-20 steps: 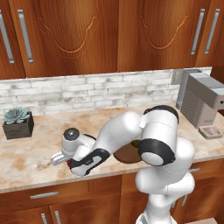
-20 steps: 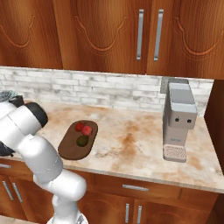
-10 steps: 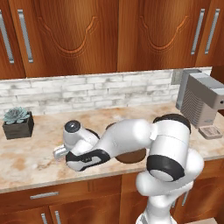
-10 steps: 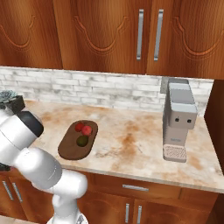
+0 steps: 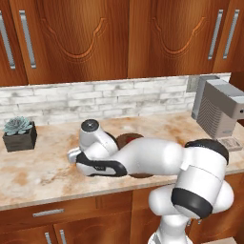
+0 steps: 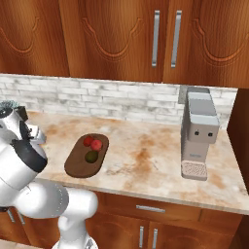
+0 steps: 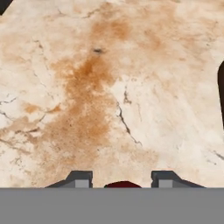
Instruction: Place the avocado, onion, tomato, and bell pepper on the cutting board.
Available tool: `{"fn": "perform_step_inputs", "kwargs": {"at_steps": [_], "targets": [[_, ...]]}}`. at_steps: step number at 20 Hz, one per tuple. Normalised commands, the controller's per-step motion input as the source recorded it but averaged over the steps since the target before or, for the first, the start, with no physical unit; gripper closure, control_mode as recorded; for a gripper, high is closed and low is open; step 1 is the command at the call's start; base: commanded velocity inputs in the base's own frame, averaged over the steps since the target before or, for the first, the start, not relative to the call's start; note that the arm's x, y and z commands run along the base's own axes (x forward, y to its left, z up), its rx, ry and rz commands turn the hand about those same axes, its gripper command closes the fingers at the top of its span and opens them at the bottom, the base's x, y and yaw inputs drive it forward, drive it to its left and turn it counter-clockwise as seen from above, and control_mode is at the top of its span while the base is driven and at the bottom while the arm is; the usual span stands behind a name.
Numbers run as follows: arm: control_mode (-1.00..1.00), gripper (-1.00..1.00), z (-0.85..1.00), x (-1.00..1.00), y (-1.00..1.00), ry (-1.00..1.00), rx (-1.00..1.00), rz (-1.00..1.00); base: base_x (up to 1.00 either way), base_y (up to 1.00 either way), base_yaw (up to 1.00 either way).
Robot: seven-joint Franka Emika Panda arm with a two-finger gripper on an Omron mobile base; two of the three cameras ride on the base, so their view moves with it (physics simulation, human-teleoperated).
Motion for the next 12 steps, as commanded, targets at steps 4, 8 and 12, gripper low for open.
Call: {"fn": "perform_step_inputs", "kwargs": {"at_steps": [4,8,12], "targets": [[-1.0,1.0,0.32,0.01,-0.42,0.0,0.0,-0.07,0.0,0.0,0.0],[-1.0,1.0,0.17,0.11,-0.5,0.0,-0.01,-0.06,0.0,0.0,0.0],[-1.0,1.0,0.03,0.14,-0.53,0.0,-0.02,-0.06,0.0,0.0,0.0]]}}
